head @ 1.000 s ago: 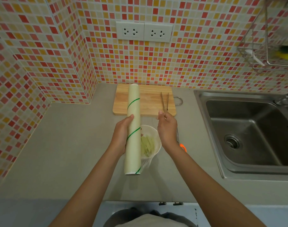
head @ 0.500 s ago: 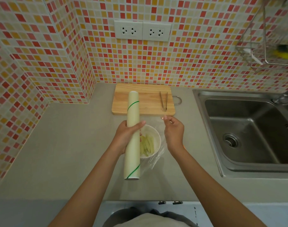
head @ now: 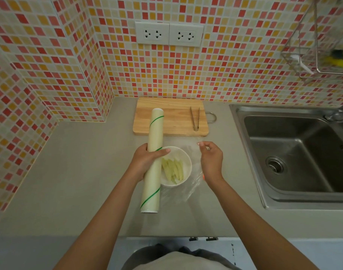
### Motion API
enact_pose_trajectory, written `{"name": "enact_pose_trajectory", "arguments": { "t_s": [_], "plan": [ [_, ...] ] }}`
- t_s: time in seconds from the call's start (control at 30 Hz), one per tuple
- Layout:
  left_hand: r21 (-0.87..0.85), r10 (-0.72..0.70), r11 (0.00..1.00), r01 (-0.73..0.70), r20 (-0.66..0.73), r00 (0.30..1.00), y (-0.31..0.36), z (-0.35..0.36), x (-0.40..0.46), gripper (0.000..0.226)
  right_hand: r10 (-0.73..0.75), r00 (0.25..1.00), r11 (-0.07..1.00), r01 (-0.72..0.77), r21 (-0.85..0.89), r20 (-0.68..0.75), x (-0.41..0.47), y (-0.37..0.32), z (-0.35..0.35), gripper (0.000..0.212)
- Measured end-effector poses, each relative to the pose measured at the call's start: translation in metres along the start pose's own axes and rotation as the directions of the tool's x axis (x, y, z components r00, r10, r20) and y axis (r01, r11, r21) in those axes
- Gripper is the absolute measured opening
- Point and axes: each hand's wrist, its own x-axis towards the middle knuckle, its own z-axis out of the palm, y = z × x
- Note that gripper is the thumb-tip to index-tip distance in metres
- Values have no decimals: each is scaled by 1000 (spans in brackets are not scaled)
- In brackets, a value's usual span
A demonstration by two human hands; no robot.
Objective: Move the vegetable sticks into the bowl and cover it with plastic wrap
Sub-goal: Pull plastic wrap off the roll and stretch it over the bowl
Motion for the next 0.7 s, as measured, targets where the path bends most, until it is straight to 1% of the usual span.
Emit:
{"name": "enact_pose_trajectory", "arguments": {
  "t_s": [0.07, 0.13, 0.2, 0.27, 0.33, 0.37, 0.43, 0.53, 0.63, 0.7],
  "plan": [
    [13, 8, 1000, -8, -25, 1000, -2, -5, 3, 46, 6, 1000, 1000, -6, 4, -8, 0, 2, -1, 17],
    [15, 6, 1000, -5, -47, 999, -3, -11, 6, 38, 24, 999, 1000, -24, 12, -21, 2, 5, -3, 19],
    [-32, -19, 999, 18, -46, 999, -4, -12, 6, 30, 25, 1000, 1000, -25, -6, -17, 3, 9, -4, 17],
    [-35, -32, 999, 31, -40, 999, -6, -11, 6, 38, 25, 1000, 1000, -25, -13, -14, 5, 12, -5, 13],
    [20, -32, 999, 33, -41, 999, -9, -11, 5, 51, 14, 1000, 999, -15, -29, -15, 5, 14, -6, 12],
    [25, -39, 999, 40, -35, 999, -10, -12, 6, 51, 9, 1000, 999, -10, -38, -13, 4, 14, -6, 12],
    [21, -41, 999, 42, -33, 999, -11, -19, 9, 45, 20, 1000, 999, -21, -41, -13, 4, 16, -8, 12],
    [60, -12, 998, 15, -50, 999, -12, -28, 14, 41, 60, 998, 997, -62, -46, -32, 5, 17, -11, 13],
    [62, -19, 998, 22, -46, 999, -13, -28, 15, 40, 55, 998, 996, -56, -66, -18, 4, 18, -11, 13],
    [59, -19, 998, 23, -68, 998, -15, -26, 14, 39, 54, 999, 996, -54, -75, -7, 2, 20, -9, 13]
  ]
}}
